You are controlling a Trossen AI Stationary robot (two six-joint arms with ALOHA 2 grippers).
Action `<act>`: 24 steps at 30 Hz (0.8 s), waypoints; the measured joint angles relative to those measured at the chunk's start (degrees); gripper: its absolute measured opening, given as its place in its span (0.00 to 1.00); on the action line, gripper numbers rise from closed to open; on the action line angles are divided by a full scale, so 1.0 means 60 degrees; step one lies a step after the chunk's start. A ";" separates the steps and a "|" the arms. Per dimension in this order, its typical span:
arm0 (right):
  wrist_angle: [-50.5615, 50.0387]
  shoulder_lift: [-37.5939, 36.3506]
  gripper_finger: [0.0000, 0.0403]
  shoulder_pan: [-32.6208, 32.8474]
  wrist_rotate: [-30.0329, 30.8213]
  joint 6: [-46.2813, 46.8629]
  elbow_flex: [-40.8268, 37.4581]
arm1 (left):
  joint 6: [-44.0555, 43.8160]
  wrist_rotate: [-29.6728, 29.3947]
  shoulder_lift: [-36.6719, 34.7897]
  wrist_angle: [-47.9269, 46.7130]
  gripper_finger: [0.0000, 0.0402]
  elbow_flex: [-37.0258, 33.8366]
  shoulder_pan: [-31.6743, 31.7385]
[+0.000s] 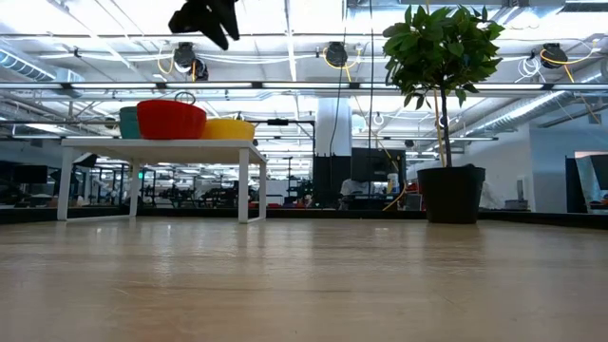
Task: Pick & Place Mini bowls
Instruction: Stack the yellow bowl on top of the yellow bowl on the shelf
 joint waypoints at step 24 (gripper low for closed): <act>0.2866 0.2237 0.43 -0.0851 0.0125 -0.1279 -0.2100 | -0.0282 -0.0031 0.0004 0.0489 0.34 -0.0007 -0.1183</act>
